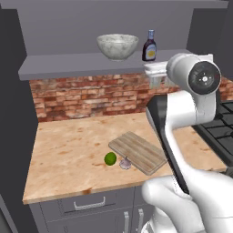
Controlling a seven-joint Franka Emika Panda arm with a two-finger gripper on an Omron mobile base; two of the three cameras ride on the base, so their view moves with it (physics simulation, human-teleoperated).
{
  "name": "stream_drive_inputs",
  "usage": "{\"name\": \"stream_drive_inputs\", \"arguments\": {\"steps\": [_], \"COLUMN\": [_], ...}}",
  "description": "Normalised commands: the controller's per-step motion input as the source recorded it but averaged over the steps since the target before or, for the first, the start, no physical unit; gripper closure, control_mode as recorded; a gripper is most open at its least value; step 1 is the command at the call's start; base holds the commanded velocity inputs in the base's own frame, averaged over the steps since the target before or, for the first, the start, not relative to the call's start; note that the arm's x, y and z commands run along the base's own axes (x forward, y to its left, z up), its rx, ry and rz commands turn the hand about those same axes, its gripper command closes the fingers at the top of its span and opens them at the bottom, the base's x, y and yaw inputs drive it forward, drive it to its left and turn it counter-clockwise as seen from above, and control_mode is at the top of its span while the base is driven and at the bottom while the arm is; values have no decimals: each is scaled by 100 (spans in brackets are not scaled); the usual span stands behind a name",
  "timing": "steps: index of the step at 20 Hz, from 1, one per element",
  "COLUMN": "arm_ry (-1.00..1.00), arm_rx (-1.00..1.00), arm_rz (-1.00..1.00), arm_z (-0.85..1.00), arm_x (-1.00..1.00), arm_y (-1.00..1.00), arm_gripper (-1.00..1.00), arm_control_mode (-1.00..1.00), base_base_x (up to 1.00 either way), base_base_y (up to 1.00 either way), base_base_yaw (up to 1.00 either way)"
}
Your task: Open the cabinet. Place the bowl and condiment on the counter. Then place the lime and garlic on the cutting board.
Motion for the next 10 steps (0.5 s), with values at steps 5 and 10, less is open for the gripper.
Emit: {"name": "stream_drive_inputs", "arguments": {"steps": [5,10], "arm_ry": [1,2], "arm_rx": [4,2], "arm_rz": [0,0], "arm_z": [16,22], "arm_x": [43,40], "arm_y": [0,0], "arm_gripper": [-100,-100], "arm_control_mode": [-100,-100], "base_base_x": [0,0], "base_base_y": [0,0], "base_base_yaw": [0,0]}}
